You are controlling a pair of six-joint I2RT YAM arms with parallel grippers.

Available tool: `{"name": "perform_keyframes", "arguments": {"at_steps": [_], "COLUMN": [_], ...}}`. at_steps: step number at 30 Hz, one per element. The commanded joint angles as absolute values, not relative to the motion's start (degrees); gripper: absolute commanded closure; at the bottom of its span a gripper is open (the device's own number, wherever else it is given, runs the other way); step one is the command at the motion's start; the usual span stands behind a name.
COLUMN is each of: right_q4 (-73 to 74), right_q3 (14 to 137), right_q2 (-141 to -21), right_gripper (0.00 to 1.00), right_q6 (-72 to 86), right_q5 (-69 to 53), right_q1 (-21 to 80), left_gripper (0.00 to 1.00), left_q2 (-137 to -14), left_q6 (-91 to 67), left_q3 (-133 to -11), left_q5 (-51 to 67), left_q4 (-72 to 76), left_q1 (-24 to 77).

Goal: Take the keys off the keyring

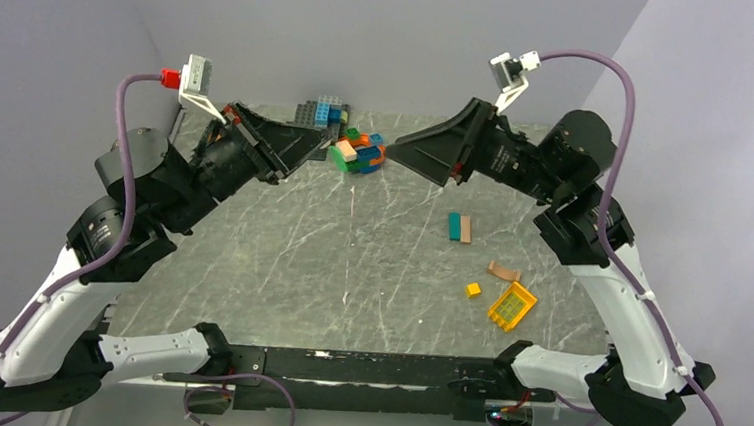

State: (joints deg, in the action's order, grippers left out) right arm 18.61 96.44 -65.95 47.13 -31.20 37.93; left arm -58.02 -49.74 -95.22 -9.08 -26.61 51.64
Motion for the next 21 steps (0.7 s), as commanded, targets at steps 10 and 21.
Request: {"name": "perform_keyframes", "arguments": {"at_steps": [10, 21], "right_q4": [17.7, 17.1], "right_q3": [100.9, 101.2], "right_q2": [-71.8, -73.5], "right_gripper": [0.33, 0.38], "right_q6": [50.5, 53.2], "right_q5": [-31.3, -32.2], "right_q1": [37.9, 38.7], "left_gripper": [1.0, 1.0], "left_q2": [-55.4, -57.8], "left_q6": [-64.5, -71.4], "left_q3": [-95.1, -98.1], "left_q5": [-19.2, -14.0], "left_q4": [-34.6, -37.1], "left_q1": [51.4, 49.7]}}
